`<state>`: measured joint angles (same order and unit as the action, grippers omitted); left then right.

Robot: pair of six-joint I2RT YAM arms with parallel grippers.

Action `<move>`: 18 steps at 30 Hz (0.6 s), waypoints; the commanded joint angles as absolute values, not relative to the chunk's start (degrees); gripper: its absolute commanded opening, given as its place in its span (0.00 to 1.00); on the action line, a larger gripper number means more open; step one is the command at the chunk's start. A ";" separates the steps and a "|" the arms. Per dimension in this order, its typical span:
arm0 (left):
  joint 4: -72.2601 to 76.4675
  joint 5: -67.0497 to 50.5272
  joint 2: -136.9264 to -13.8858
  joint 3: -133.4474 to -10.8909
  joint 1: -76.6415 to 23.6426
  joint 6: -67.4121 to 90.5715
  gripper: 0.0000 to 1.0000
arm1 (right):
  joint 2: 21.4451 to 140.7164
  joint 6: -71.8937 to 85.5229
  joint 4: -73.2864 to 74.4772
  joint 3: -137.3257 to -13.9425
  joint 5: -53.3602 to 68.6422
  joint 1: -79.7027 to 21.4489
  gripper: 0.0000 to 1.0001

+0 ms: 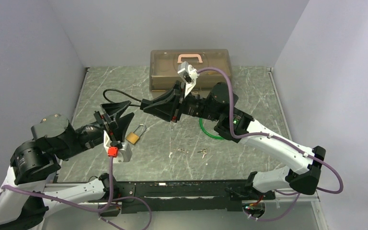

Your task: Unlock with the key

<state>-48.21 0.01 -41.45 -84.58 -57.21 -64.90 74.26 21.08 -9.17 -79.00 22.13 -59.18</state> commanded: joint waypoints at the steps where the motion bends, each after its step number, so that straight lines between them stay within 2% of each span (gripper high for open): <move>1: -45.08 3.44 -41.14 -83.84 -57.45 -64.72 0.48 | 74.04 22.37 -14.44 -82.42 24.20 -59.31 0.00; 12: -42.84 5.96 -41.91 -84.52 -56.91 -63.03 0.44 | 75.65 22.86 -11.59 -84.22 27.15 -59.37 0.00; 14: -43.17 5.46 -42.07 -84.76 -56.87 -62.81 0.40 | 76.02 22.94 -11.33 -84.56 27.43 -59.58 0.00; 18: -43.73 5.10 -42.82 -85.78 -56.61 -62.48 0.21 | 77.24 22.21 -8.90 -86.56 27.84 -60.23 0.00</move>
<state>-45.69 4.45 -41.56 -83.53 -57.01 -63.61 76.90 22.31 -8.45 -82.24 26.28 -59.55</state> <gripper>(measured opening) 0.285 0.216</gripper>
